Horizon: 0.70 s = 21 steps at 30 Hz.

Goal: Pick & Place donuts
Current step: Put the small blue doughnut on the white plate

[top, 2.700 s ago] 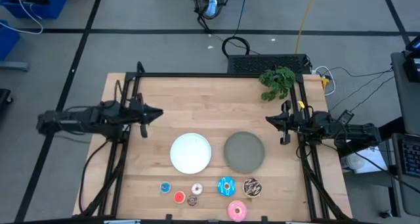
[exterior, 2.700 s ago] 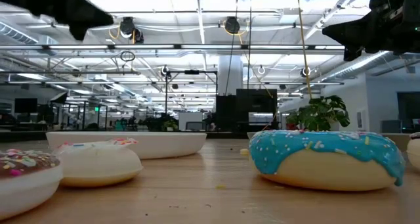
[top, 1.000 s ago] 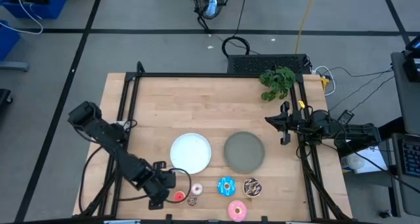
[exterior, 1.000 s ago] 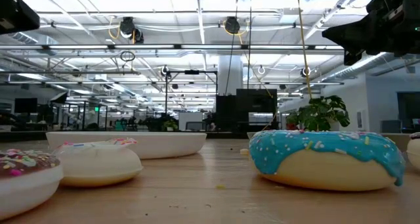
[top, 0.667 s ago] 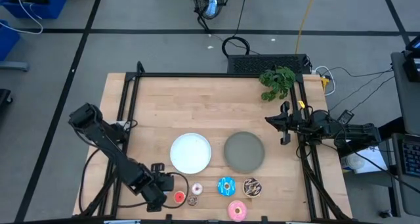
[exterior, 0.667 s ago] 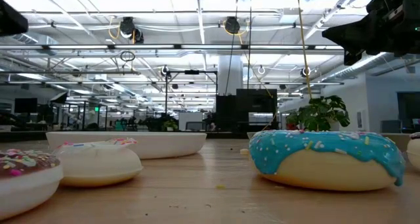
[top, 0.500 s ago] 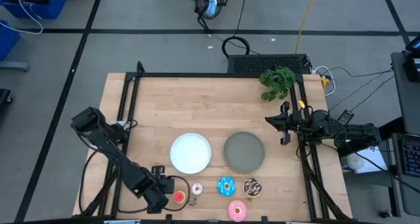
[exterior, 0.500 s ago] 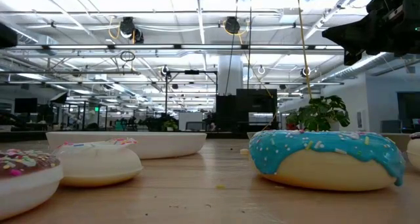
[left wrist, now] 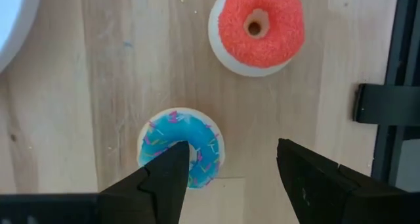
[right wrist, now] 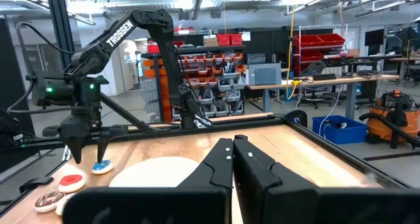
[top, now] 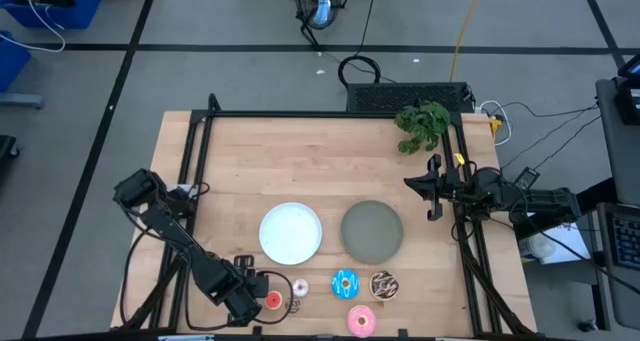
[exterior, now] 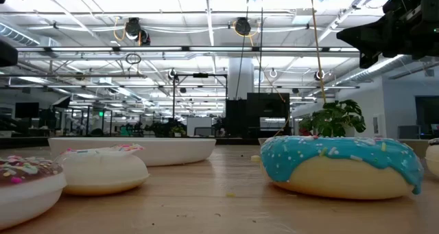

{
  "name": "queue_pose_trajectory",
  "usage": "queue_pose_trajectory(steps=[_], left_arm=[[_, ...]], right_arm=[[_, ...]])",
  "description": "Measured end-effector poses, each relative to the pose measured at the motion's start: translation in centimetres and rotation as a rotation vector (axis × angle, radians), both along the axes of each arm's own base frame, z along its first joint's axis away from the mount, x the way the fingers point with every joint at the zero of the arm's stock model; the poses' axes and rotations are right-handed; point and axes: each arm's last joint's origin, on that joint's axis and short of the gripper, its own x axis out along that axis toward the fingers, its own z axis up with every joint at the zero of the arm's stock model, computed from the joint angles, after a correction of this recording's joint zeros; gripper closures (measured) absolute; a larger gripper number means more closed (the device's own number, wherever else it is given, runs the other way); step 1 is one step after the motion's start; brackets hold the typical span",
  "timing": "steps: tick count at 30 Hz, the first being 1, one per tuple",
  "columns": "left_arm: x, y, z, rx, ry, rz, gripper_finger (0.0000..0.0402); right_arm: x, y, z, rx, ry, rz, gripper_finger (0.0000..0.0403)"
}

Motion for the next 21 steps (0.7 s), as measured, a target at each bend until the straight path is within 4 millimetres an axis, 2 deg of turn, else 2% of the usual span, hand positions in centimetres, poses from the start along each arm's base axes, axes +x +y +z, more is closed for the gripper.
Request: queue_pose_trajectory(steps=[21], left_arm=[[-0.9, 0.9, -2.9, -0.029, -0.041, 0.036, 0.0170]], right_arm=[[0.0, 0.0, -0.1, 0.001, 0.015, 0.000, 0.0403]])
